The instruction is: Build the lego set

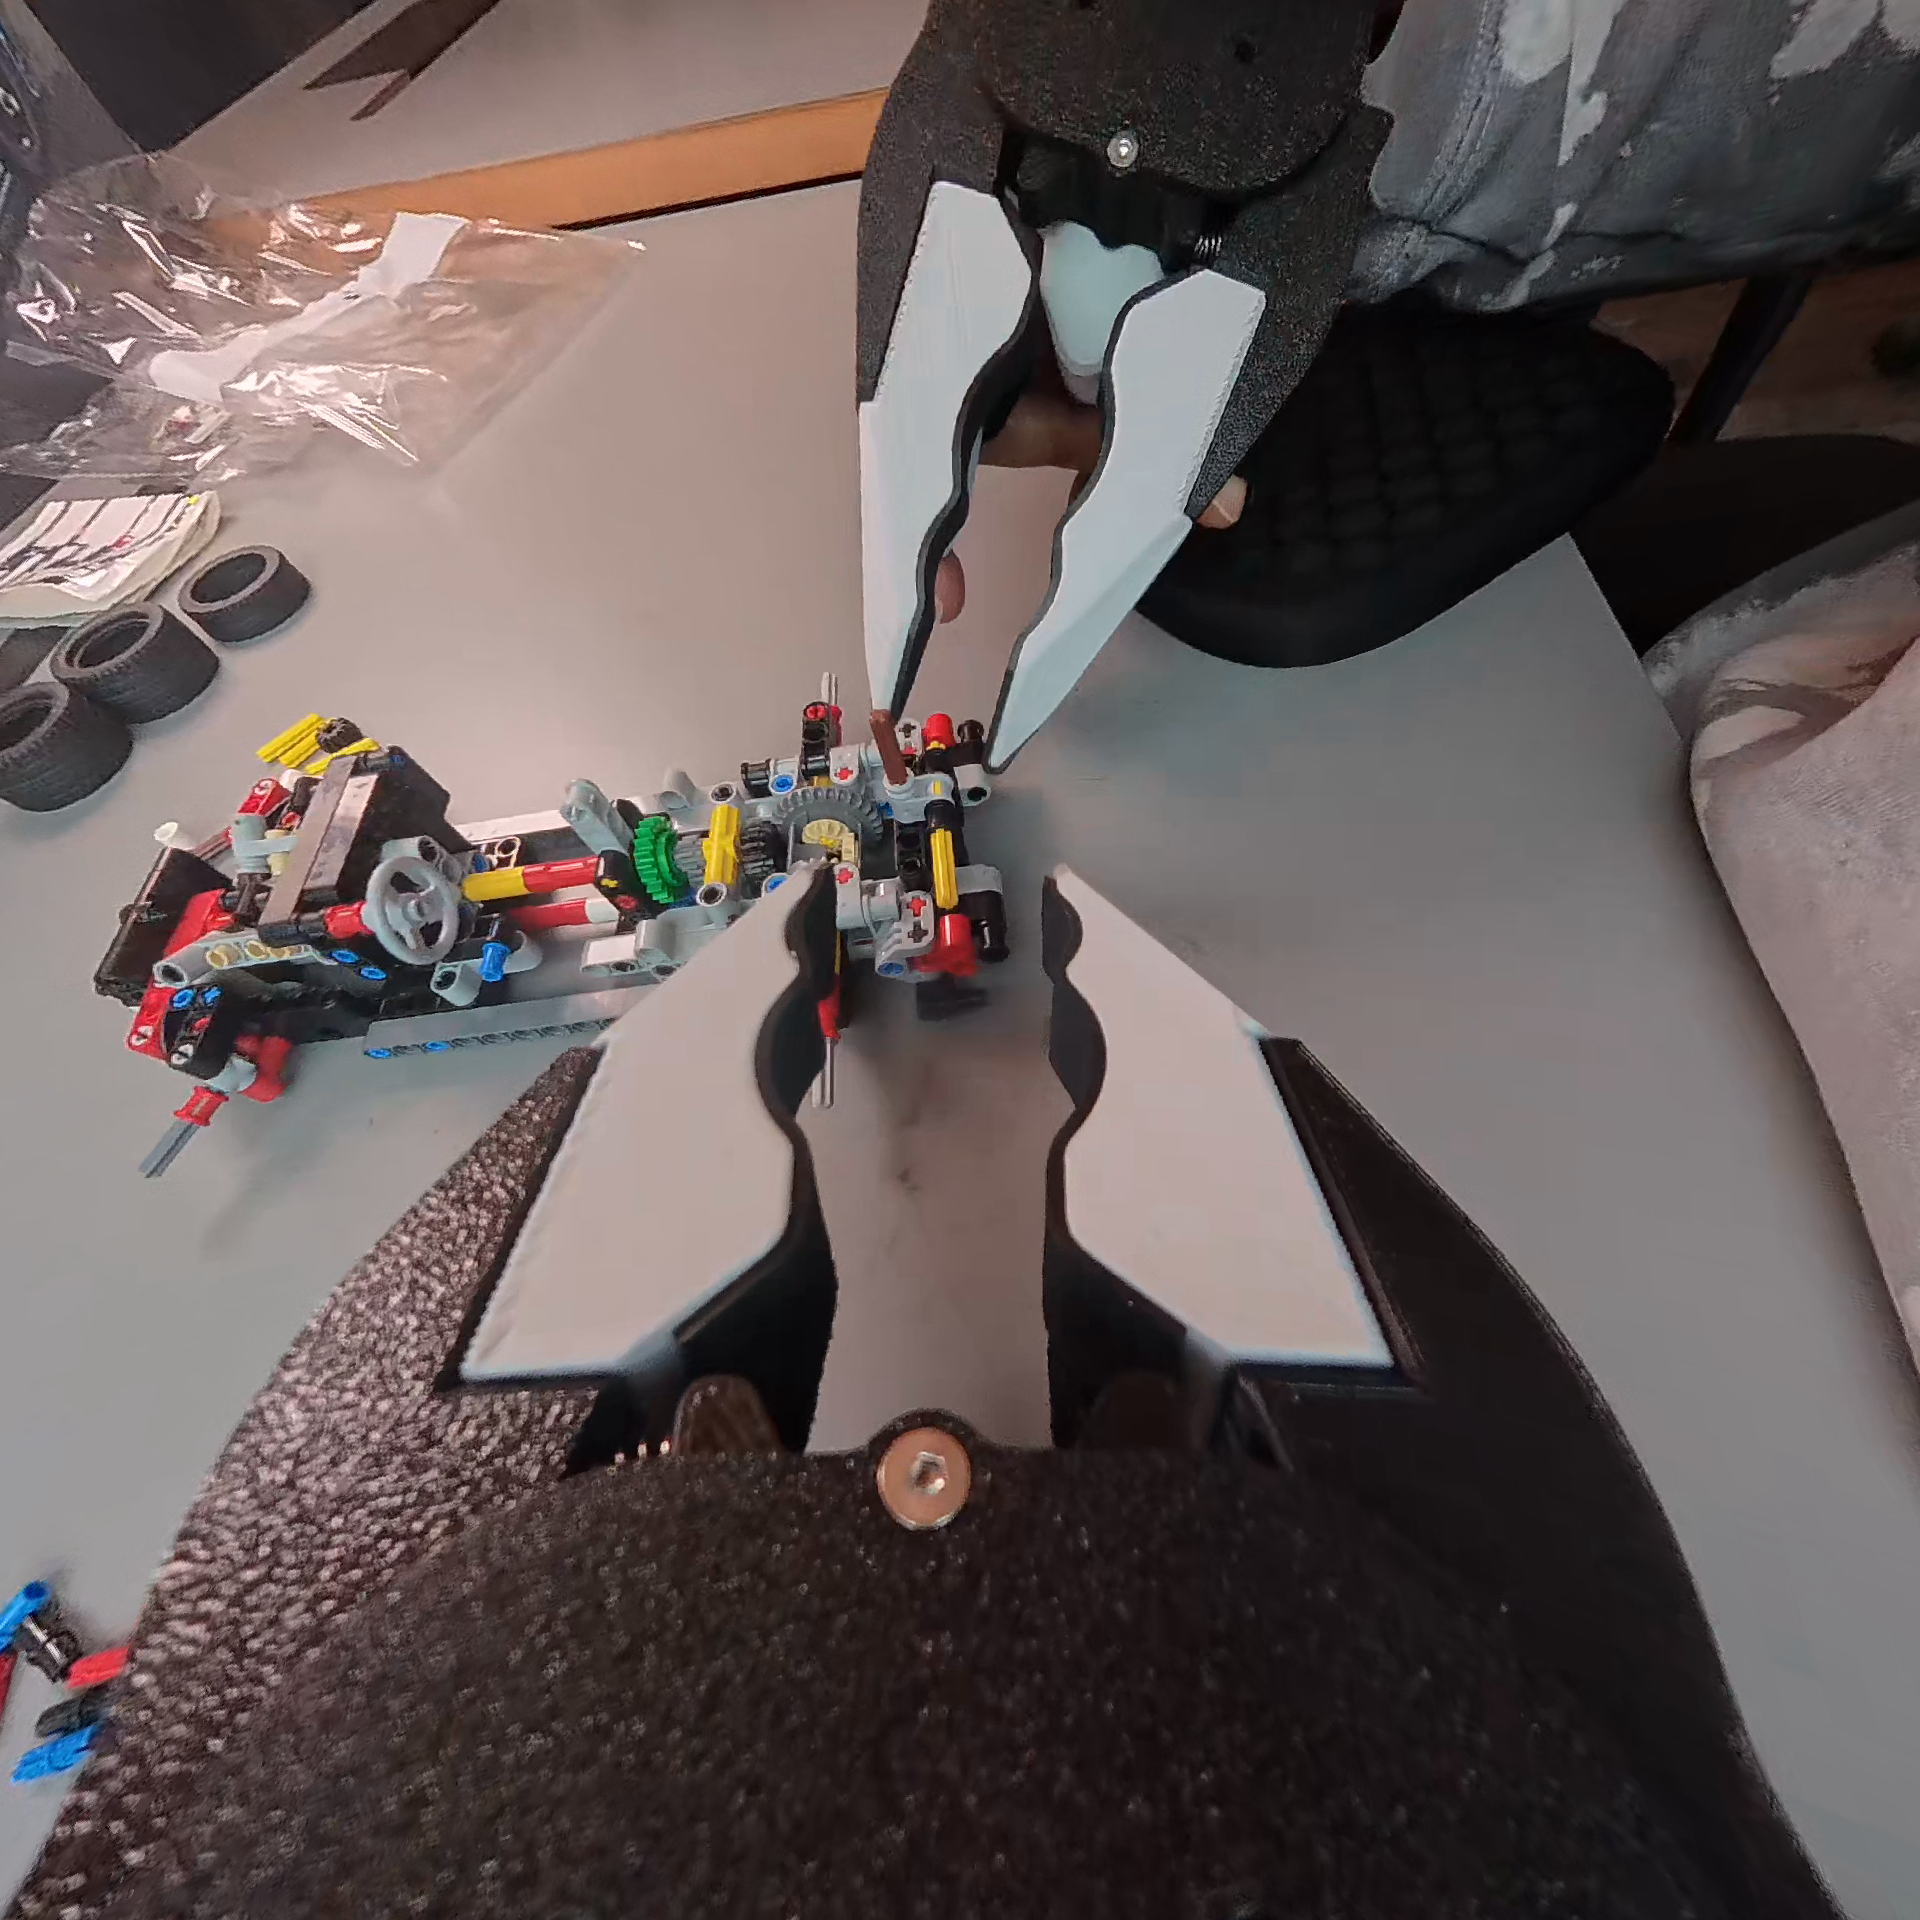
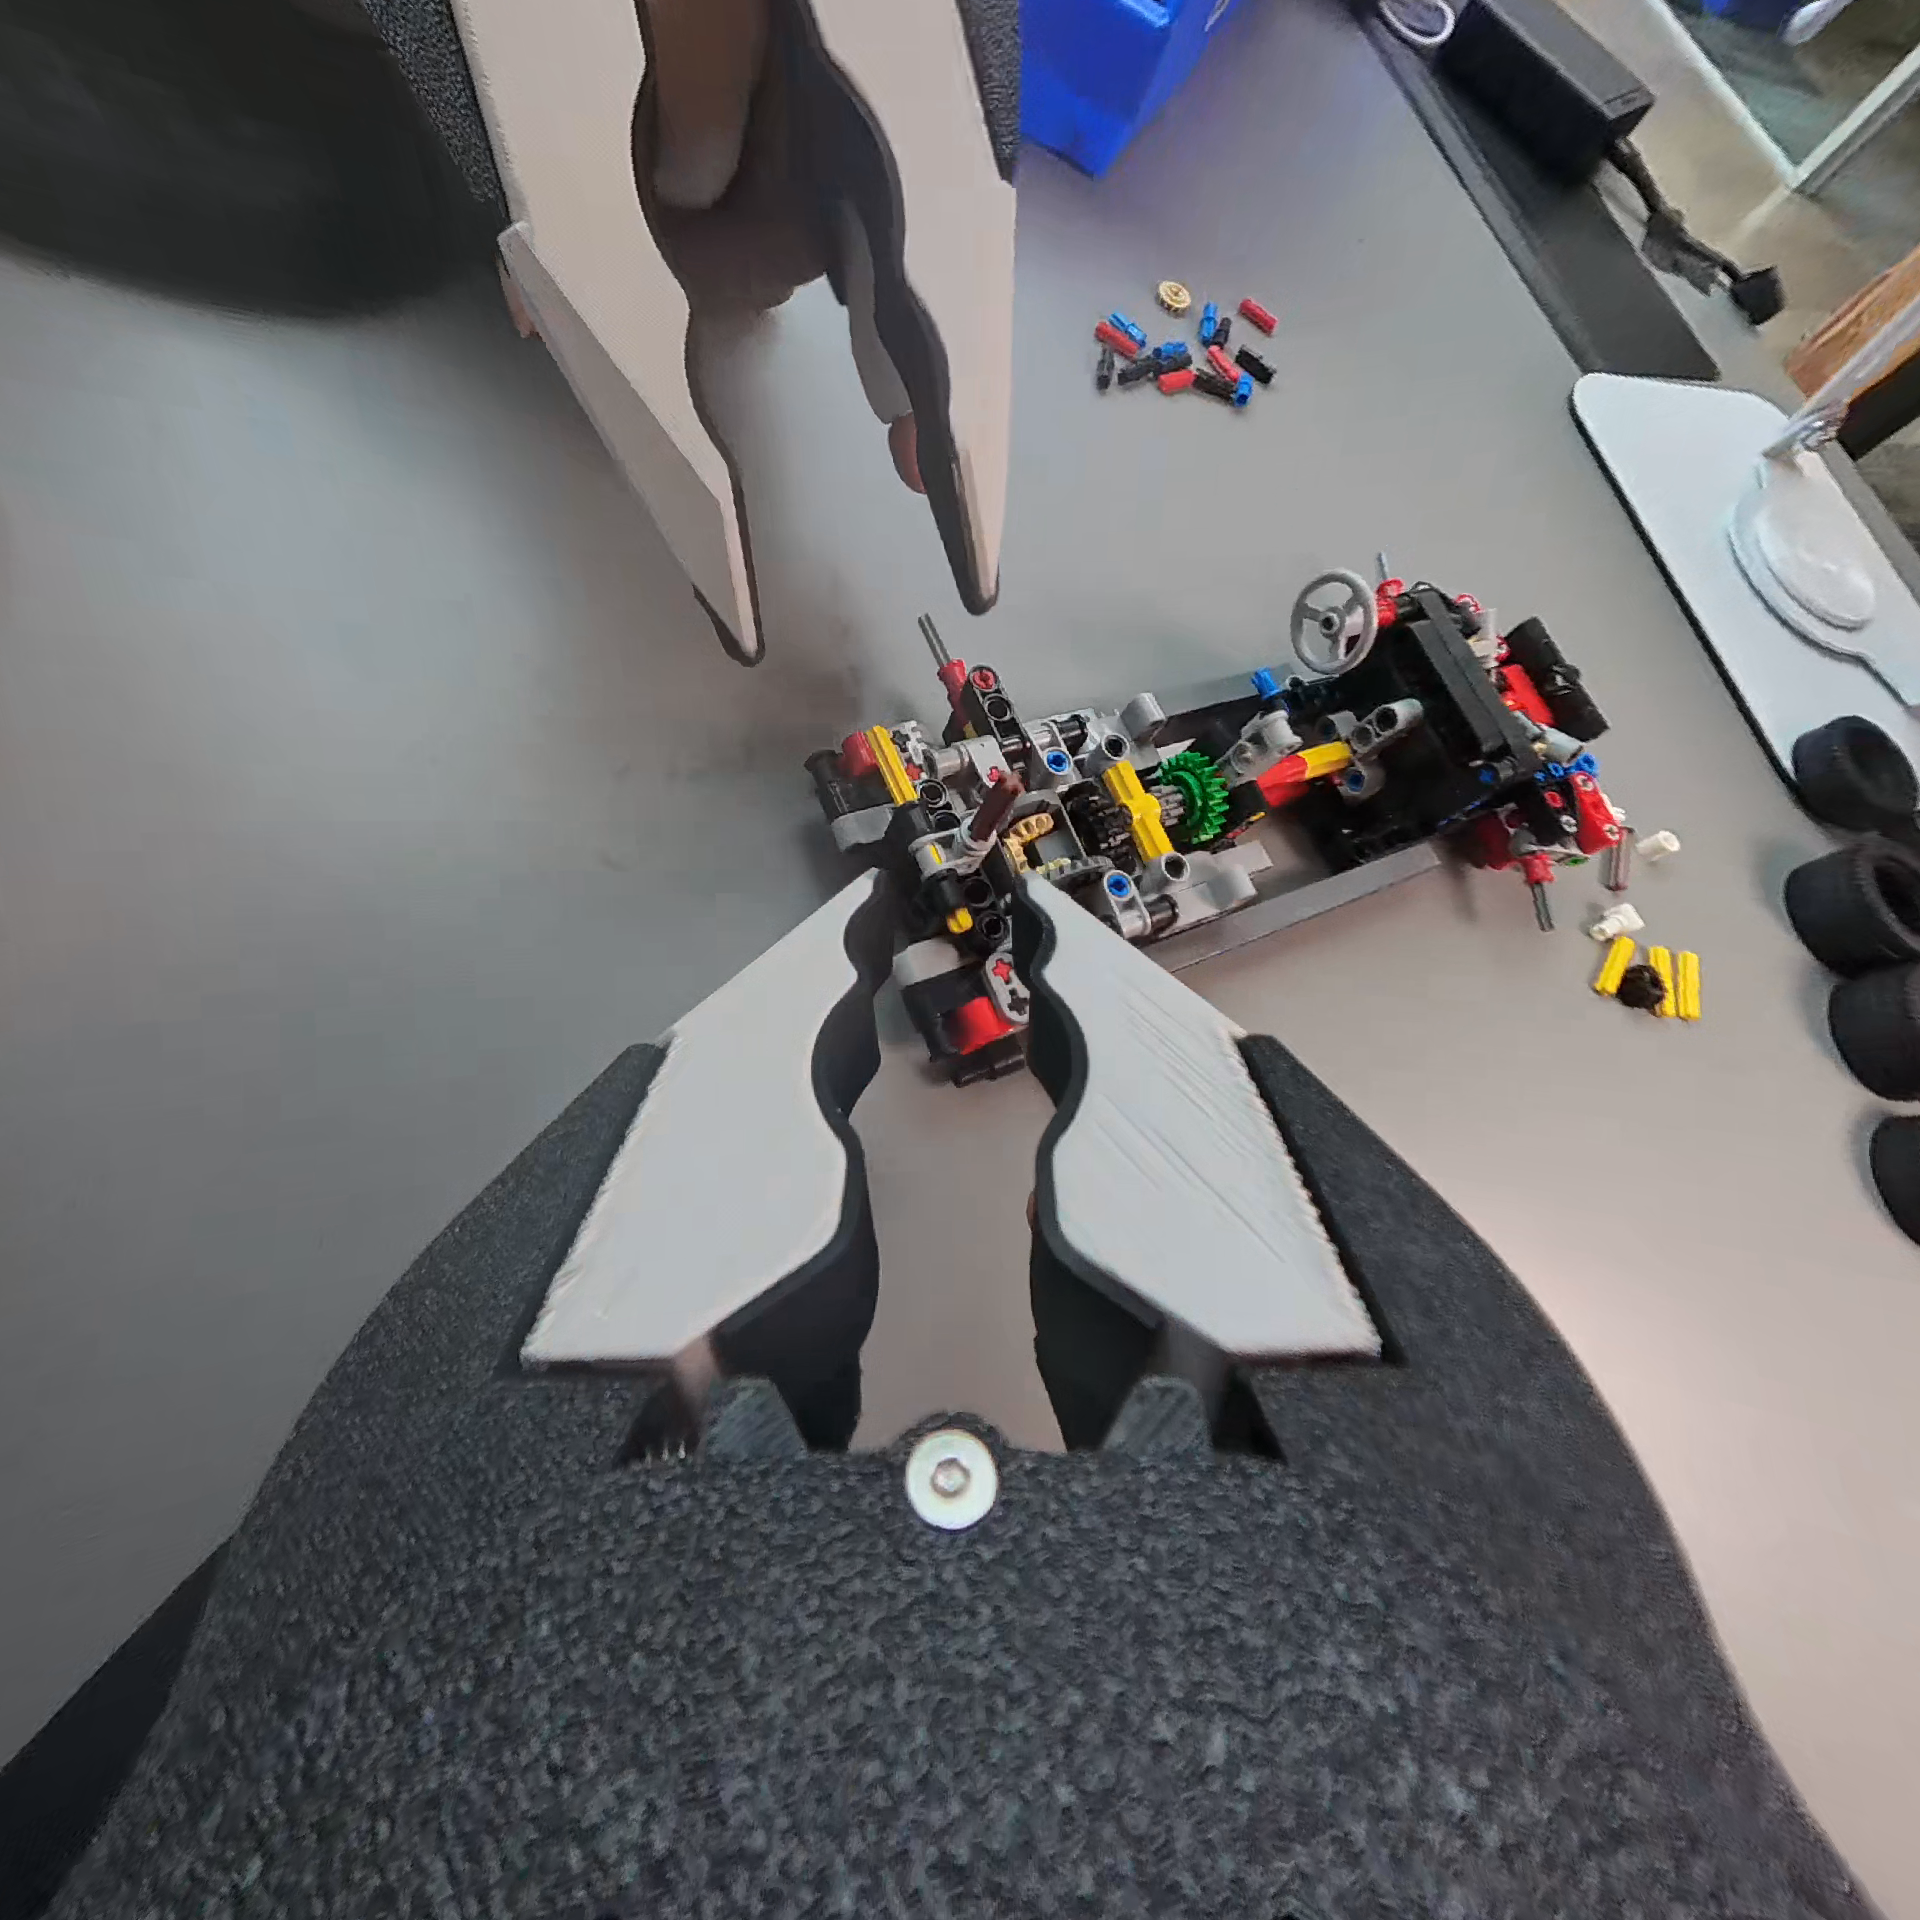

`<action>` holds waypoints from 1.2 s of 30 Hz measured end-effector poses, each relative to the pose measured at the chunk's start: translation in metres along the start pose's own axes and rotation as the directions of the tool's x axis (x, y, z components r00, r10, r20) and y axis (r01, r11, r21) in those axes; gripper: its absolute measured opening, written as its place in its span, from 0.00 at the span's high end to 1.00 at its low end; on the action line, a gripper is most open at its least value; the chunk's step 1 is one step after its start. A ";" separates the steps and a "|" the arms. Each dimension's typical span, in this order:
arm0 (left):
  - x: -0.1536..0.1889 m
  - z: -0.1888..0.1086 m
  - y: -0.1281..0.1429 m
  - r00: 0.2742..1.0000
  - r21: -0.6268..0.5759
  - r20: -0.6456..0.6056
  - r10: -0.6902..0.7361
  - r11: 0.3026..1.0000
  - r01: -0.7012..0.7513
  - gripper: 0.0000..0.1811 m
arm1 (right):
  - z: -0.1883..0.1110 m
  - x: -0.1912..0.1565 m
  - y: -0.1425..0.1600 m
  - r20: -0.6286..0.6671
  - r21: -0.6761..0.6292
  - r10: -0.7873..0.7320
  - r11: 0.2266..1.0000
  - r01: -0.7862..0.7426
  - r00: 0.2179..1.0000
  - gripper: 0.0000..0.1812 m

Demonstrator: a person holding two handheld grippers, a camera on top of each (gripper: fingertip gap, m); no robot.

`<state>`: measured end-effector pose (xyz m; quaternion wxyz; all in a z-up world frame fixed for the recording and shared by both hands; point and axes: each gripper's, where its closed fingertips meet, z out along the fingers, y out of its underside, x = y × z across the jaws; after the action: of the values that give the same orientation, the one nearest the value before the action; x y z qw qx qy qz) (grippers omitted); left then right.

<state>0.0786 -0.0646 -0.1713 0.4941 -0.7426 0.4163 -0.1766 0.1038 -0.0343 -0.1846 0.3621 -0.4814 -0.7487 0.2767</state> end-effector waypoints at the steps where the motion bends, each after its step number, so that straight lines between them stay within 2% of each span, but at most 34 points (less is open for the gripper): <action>1: -0.001 0.001 0.001 1.000 -0.013 0.008 0.007 1.000 -0.006 0.79 | 0.004 0.000 0.002 0.012 -0.021 -0.021 1.000 0.021 1.000 0.90; 3: -0.003 0.003 0.003 1.000 -0.026 0.015 0.007 1.000 -0.007 0.80 | 0.008 0.000 0.008 0.022 -0.057 -0.074 0.996 0.076 0.997 0.92; 6: -0.005 0.003 0.006 1.000 -0.037 0.009 -0.011 0.999 0.012 0.84 | 0.008 -0.001 0.007 0.036 -0.038 -0.087 0.995 0.089 0.996 0.96; 10: -0.006 0.004 0.010 1.000 -0.053 -0.021 0.007 0.999 -0.008 0.84 | 0.006 -0.003 0.007 0.054 0.007 -0.172 0.985 0.172 0.984 0.96; 15: -0.016 0.003 0.003 0.997 -0.053 -0.081 0.009 0.998 -0.014 0.74 | -0.004 -0.011 0.012 0.195 0.076 -0.384 0.923 0.377 0.903 0.97; 19: -0.012 0.012 -0.005 0.988 -0.038 -0.152 0.009 0.999 -0.015 0.71 | -0.009 -0.009 0.017 0.268 0.031 -0.497 0.861 0.508 0.825 0.96; 21: -0.005 0.020 -0.004 0.985 -0.048 -0.171 0.028 0.998 -0.037 0.72 | -0.010 0.000 0.021 0.265 -0.021 -0.413 0.901 0.433 0.871 0.96; 23: -0.002 0.025 0.001 0.986 -0.070 -0.156 0.066 0.995 -0.078 0.73 | -0.013 0.007 0.022 0.239 -0.064 -0.245 0.961 0.267 0.940 0.88; 24: -0.004 0.025 0.004 0.987 -0.077 -0.137 0.081 0.993 -0.092 0.74 | -0.016 0.009 0.020 0.208 -0.078 -0.159 0.981 0.179 0.965 0.83; 26: -0.012 0.024 0.007 0.992 -0.088 -0.096 0.085 0.992 -0.094 0.75 | -0.019 0.018 0.014 0.054 -0.090 0.004 0.996 0.000 0.999 0.80; 28: -0.020 0.022 0.007 0.994 -0.089 -0.083 0.075 0.993 -0.082 0.74 | -0.022 0.021 0.012 -0.115 -0.096 0.219 0.968 -0.230 0.969 0.73; 30: -0.024 0.022 0.007 0.992 -0.091 -0.096 0.083 0.992 -0.092 0.72 | -0.023 0.012 0.006 -0.214 -0.054 0.387 0.912 -0.406 0.897 0.70; 32: -0.031 0.023 0.006 0.988 -0.103 -0.089 0.126 0.985 -0.135 0.70 | -0.023 0.010 0.010 -0.348 -0.085 0.374 0.901 -0.426 0.860 0.67; 35: -0.042 0.022 -0.003 0.984 -0.082 -0.060 0.170 0.981 -0.174 0.70 | -0.008 0.003 0.002 -0.384 -0.023 0.479 0.850 -0.526 0.790 0.65; 36: -0.044 0.021 -0.005 0.985 -0.072 -0.051 0.164 0.983 -0.167 0.70 | -0.004 0.005 0.001 -0.414 -0.022 0.468 0.853 -0.522 0.781 0.65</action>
<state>0.0689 -0.0166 -0.1692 0.4692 -0.7195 0.4938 -0.1355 0.1058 -0.0294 -0.1818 0.3861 -0.7301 -0.5240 0.2082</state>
